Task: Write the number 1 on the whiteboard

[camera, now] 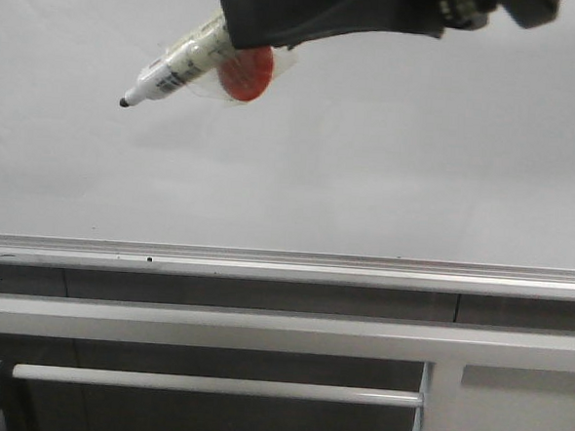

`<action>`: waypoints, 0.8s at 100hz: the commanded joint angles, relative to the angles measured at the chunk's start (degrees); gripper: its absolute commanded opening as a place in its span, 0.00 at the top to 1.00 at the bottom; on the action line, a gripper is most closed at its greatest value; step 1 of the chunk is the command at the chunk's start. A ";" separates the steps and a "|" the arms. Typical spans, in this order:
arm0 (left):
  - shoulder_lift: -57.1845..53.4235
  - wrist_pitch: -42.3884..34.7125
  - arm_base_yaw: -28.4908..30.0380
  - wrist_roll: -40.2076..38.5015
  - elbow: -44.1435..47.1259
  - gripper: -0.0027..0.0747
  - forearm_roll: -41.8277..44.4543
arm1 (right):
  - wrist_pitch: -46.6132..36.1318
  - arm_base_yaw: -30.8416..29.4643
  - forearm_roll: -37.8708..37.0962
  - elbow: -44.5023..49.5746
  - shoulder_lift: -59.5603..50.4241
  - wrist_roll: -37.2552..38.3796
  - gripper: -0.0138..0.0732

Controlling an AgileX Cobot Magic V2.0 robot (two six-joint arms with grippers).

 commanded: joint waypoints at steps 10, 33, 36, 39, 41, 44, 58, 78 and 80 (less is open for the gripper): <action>-5.60 -3.41 -0.50 -4.08 1.94 0.99 -2.08 | -8.02 4.16 0.07 4.88 -6.32 -0.61 0.91; -9.23 -7.26 -0.50 -7.11 5.94 0.99 -3.11 | -20.20 11.90 0.17 13.12 -11.92 -0.34 0.91; -9.29 -7.82 -0.50 -7.11 6.46 0.99 -3.11 | -21.55 13.19 0.45 13.97 -12.48 -0.21 0.91; -9.29 -8.04 -0.50 -7.11 6.58 0.99 -3.11 | -23.12 14.23 1.12 14.74 -12.98 -0.09 0.91; -9.29 -8.04 -0.50 -7.11 6.73 0.99 -3.27 | -23.97 14.98 1.52 15.28 -13.24 -0.09 0.91; -9.18 -8.04 -0.50 -7.11 6.96 0.99 -3.81 | -25.20 15.93 2.29 15.96 -13.78 -0.09 0.91; -9.18 -8.04 -0.50 -7.11 7.46 0.99 -6.80 | -31.66 18.98 4.58 18.19 -14.53 -0.09 0.91; -9.18 -8.52 -0.50 -7.11 7.46 0.99 -8.20 | -38.04 19.18 4.74 18.42 -14.80 -0.09 0.91; -9.18 -8.52 -0.50 -7.11 7.46 0.99 -8.20 | -38.80 19.18 4.74 18.42 -14.80 -0.09 0.91</action>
